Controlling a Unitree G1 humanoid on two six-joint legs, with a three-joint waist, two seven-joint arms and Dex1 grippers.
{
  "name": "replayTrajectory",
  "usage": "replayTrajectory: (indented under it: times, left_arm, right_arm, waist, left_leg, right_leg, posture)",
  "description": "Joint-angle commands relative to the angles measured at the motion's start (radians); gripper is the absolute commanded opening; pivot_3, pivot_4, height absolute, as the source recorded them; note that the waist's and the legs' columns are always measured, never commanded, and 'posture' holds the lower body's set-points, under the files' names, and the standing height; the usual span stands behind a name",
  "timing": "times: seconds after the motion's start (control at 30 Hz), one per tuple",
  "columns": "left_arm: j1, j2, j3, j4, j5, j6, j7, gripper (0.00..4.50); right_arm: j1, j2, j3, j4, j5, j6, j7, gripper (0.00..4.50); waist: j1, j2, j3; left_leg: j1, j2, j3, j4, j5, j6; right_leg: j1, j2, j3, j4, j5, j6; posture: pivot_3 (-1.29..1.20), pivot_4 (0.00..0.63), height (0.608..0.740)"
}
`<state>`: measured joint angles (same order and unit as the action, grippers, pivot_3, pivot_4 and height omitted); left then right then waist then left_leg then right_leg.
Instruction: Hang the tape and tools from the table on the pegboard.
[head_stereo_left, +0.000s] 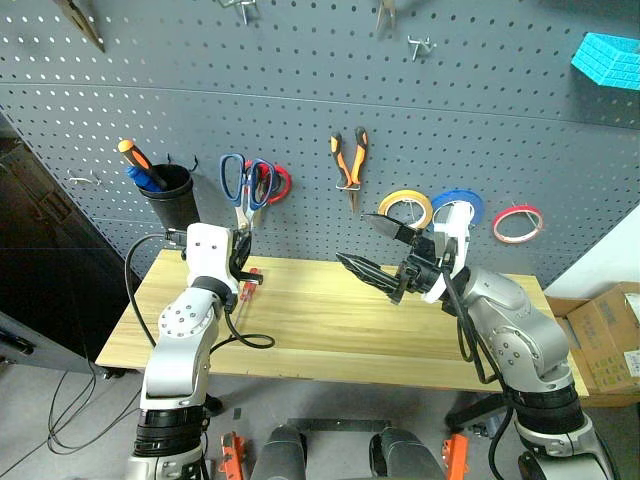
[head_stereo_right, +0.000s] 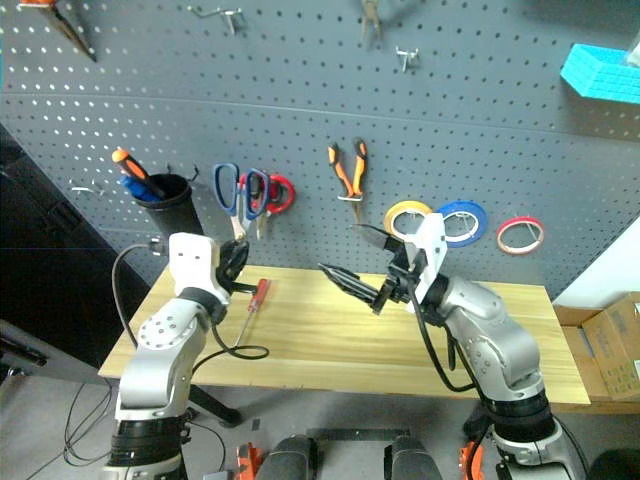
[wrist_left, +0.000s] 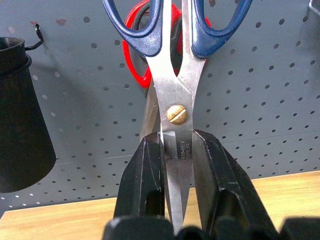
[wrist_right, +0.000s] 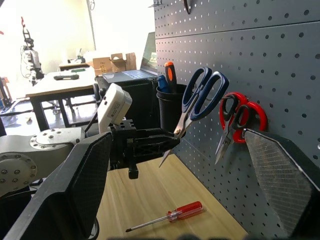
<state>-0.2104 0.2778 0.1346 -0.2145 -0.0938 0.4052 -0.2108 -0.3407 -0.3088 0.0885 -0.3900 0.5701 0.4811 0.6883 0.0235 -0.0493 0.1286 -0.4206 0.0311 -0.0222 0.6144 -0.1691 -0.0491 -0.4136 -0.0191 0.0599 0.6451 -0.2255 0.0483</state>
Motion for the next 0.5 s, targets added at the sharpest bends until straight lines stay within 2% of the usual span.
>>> replayTrajectory:
  times: [0.03, 0.27, 0.5]
  left_arm:
    - [-0.006, -0.006, -0.011, -0.039, -0.013, -0.024, -0.010, 0.47]
    - [0.013, -0.012, -0.001, -0.062, -0.036, -0.022, -0.011, 0.47]
    - [-0.044, 0.012, -0.005, 0.081, -0.017, -0.021, -0.016, 0.47]
  right_arm:
    - [-0.007, -0.008, -0.021, -0.047, 0.010, -0.014, -0.007, 4.50]
    - [-0.003, -0.015, -0.018, -0.048, 0.010, -0.014, -0.010, 4.50]
    - [-0.018, -0.016, -0.017, -0.037, 0.008, -0.015, -0.013, 4.50]
  waist:
    - [-0.001, 0.000, 0.000]
    - [-0.002, 0.000, 0.000]
    - [-0.001, 0.000, 0.000]
  left_leg:
    - [0.002, 0.000, 0.000, 0.000, 0.000, 0.000]
    - [0.004, 0.000, 0.001, 0.000, 0.000, 0.000]
    - [0.004, 0.000, 0.001, 0.000, 0.000, 0.000]
  right_leg:
    - [0.001, 0.000, 0.000, 0.000, 0.000, 0.000]
    - [0.003, 0.000, 0.001, 0.000, 0.000, 0.000]
    - [0.004, 0.000, 0.001, 0.000, 0.000, 0.000]
  posture:
    - [0.09, 0.055, 0.740]
    - [0.09, 0.057, 0.740]
    - [0.10, 0.060, 0.740]
